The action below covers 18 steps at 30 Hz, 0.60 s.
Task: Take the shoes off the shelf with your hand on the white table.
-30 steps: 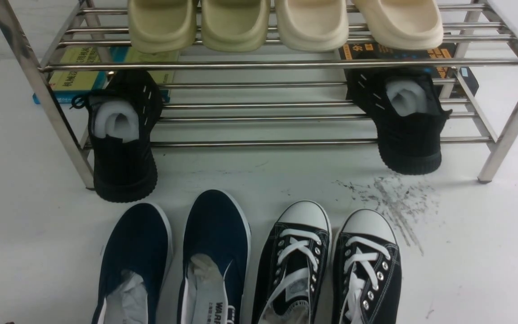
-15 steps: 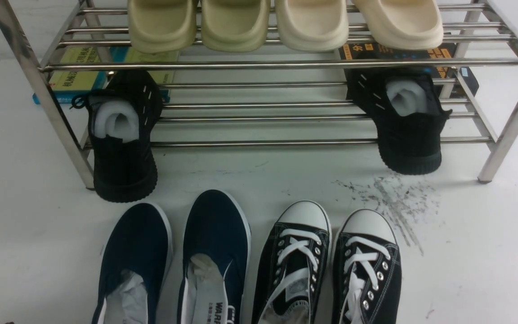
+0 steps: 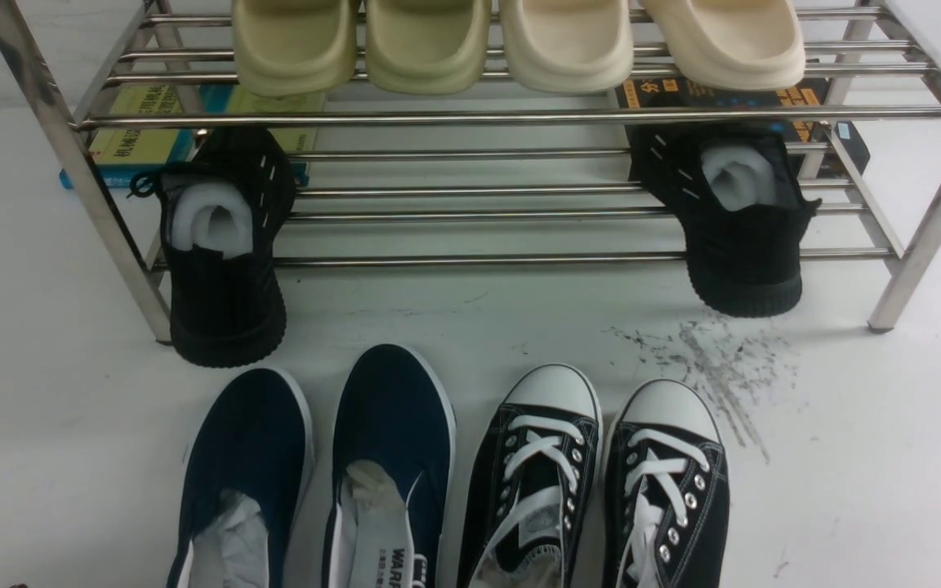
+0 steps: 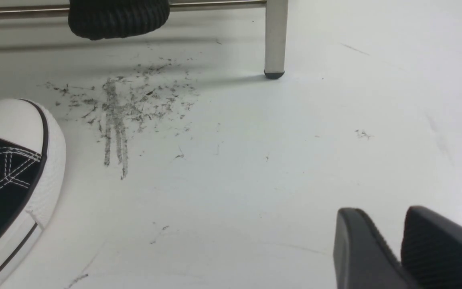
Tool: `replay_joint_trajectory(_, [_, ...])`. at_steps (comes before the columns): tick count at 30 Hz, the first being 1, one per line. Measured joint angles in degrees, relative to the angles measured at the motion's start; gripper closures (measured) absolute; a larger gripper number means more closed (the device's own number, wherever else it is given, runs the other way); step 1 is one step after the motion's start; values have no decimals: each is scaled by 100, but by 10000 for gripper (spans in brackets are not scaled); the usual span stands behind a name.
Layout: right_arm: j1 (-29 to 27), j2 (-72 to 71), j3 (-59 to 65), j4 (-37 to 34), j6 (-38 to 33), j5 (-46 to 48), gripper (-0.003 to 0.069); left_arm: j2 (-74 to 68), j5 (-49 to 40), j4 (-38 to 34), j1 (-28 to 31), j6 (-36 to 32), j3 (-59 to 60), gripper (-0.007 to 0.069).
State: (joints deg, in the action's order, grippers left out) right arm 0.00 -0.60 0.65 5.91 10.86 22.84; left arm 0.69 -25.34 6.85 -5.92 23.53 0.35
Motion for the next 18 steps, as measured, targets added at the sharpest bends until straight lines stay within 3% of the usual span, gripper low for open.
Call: replay_joint_trajectory(18, [0, 0, 0, 0, 0, -6, 453, 0, 0, -5, 0, 0, 0, 516])
